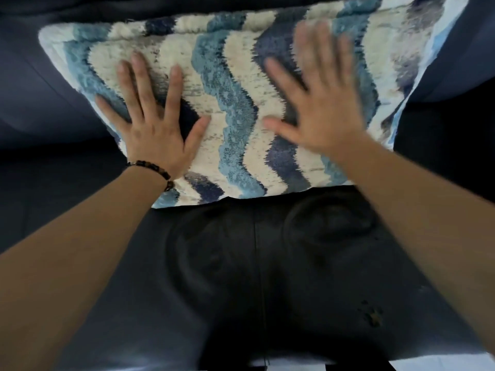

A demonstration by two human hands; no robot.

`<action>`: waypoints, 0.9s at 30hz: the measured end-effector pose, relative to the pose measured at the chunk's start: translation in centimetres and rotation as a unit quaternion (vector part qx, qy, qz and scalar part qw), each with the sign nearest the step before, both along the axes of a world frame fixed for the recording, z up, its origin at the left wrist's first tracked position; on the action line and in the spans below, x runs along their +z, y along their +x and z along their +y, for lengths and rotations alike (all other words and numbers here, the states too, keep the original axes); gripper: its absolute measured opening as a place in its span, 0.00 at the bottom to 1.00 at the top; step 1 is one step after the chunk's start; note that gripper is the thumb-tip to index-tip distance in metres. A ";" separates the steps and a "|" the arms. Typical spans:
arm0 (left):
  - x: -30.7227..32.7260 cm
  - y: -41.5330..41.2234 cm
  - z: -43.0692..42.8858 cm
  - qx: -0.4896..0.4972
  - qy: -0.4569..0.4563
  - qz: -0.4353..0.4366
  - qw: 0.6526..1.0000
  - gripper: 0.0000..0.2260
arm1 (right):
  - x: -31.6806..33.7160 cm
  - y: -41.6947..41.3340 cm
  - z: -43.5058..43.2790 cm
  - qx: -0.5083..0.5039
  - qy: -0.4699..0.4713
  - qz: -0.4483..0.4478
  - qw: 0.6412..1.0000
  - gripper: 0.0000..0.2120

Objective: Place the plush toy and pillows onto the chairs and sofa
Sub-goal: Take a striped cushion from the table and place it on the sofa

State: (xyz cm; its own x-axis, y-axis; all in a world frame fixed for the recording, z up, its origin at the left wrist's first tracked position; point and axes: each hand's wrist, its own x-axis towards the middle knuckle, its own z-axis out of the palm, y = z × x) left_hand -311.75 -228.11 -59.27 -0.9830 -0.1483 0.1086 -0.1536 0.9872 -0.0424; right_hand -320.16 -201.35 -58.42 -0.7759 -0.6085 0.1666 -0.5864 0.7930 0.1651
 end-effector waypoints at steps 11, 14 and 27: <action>-0.3 -0.7 0.6 0.002 -0.011 0.002 1.000 0.36 | -3.9 4.2 3.3 -0.134 -0.076 0.098 0.983 0.38; 0.2 -0.9 1.2 0.014 -0.011 0.004 1.000 0.37 | -7.2 9.5 -2.7 0.079 -0.032 0.026 0.996 0.36; 0.1 -2.2 1.4 0.011 0.018 -0.041 0.999 0.38 | -6.8 6.2 13.5 -0.043 0.056 0.003 0.997 0.48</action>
State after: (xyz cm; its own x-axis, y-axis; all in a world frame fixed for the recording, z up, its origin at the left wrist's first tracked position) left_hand -313.94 -226.68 -59.22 -0.9849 -0.1716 0.0218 -0.1721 0.9849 -0.0197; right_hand -313.94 -187.86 -65.27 -0.8250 -0.5551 0.1057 -0.5160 0.8163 0.2596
